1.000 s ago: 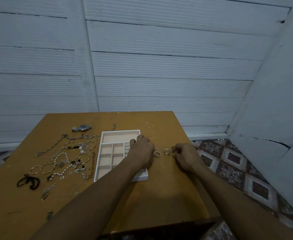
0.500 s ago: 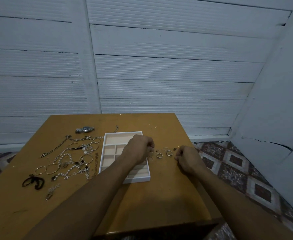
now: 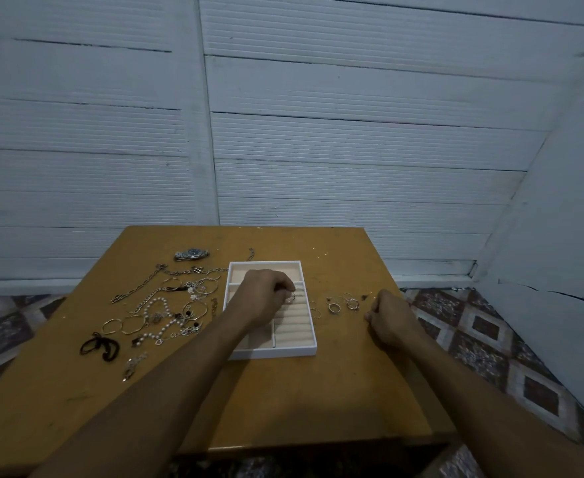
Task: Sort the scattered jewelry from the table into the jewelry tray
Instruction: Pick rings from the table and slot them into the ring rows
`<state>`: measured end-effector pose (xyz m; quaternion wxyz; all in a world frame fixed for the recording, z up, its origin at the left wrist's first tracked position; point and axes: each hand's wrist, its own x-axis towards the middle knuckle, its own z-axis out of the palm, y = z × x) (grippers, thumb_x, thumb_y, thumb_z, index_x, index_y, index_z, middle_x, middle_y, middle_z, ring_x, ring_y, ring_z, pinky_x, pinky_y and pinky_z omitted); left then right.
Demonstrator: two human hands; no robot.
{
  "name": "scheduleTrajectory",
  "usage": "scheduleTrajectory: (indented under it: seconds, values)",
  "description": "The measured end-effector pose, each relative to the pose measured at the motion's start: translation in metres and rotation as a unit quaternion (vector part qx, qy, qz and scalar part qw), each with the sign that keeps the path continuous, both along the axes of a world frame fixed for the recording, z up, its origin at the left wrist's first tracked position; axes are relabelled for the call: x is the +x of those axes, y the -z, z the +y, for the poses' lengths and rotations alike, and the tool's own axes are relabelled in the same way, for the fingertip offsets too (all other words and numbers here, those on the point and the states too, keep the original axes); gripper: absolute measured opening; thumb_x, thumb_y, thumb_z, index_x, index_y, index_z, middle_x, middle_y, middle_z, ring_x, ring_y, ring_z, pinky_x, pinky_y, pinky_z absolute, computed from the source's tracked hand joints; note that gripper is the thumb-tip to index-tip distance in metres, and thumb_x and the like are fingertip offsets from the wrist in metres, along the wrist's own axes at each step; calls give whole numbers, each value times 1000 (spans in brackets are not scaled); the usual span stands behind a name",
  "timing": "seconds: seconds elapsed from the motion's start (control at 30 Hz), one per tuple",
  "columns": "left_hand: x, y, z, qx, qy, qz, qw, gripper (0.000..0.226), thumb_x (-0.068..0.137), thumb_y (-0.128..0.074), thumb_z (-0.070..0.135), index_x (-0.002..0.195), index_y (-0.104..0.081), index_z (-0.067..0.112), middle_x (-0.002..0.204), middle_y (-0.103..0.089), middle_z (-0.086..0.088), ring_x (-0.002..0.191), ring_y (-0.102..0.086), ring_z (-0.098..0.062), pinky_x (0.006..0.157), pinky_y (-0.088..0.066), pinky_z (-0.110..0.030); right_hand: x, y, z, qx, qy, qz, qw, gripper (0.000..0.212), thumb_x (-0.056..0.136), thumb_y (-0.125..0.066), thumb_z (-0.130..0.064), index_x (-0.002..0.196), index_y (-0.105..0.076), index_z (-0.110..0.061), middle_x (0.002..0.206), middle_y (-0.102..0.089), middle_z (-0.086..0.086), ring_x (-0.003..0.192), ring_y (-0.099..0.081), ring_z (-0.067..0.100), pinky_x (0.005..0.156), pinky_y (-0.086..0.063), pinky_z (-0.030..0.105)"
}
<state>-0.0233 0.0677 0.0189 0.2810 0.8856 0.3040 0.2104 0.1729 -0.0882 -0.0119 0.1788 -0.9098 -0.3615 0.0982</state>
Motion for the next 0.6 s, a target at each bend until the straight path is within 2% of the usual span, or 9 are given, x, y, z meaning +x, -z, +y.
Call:
scheduleTrajectory:
  seconds: [0.1,0.17,0.23,0.3,0.43,0.5,0.6]
  values:
    - [-9,2,4,-8,-15,3,1000,14,90,-64,13,99,-74,14,99,-72,-3,84,-62,-11,72,-42,-16,-4,-9,-3,29,-20,15,999,6,90,-60,-14,86,-57,-12,83,-64,3,81,-61,21,75,-53,40]
    - [-14,3,6,-8,-18,3,1000,13,89,-65,13,98,-75,14,98,-72,-2,81,-60,-8,68,-39,-12,-7,-18,-2,67,-24,41,997,13,88,-62,-5,77,-59,-12,74,-66,1,71,-64,15,66,-54,29]
    - [-18,3,7,-10,-18,2,1000,13,89,-65,14,97,-75,16,98,-73,0,83,-59,-7,68,-39,-14,-13,-29,0,108,-31,84,990,16,88,-59,4,75,-61,-6,65,-63,3,51,-60,3,47,-46,14]
    - [-23,3,7,-18,-19,3,1000,12,88,-66,16,96,-75,18,97,-73,2,84,-60,-7,67,-41,-14,-22,-39,5,145,-47,117,981,13,89,-57,6,78,-62,0,62,-61,6,42,-56,-1,42,-43,10]
    - [-32,5,9,-38,-27,-2,999,10,86,-68,14,94,-76,16,93,-74,2,80,-61,-5,68,-44,-11,-38,-47,22,176,-86,134,971,12,91,-56,1,83,-63,-4,68,-66,9,53,-62,15,53,-51,18]
    - [-36,6,9,-48,-28,-4,998,11,86,-69,13,93,-75,16,91,-74,2,77,-61,-3,64,-43,-7,-44,-47,32,190,-92,159,964,15,90,-55,4,81,-62,-6,69,-66,12,52,-59,17,51,-51,22]
    - [-41,7,10,-53,-31,-1,998,11,86,-68,12,94,-75,16,89,-74,2,77,-64,-5,66,-47,-12,-52,-44,47,186,-103,148,966,16,88,-58,3,79,-66,-8,71,-68,12,53,-59,14,46,-46,18]
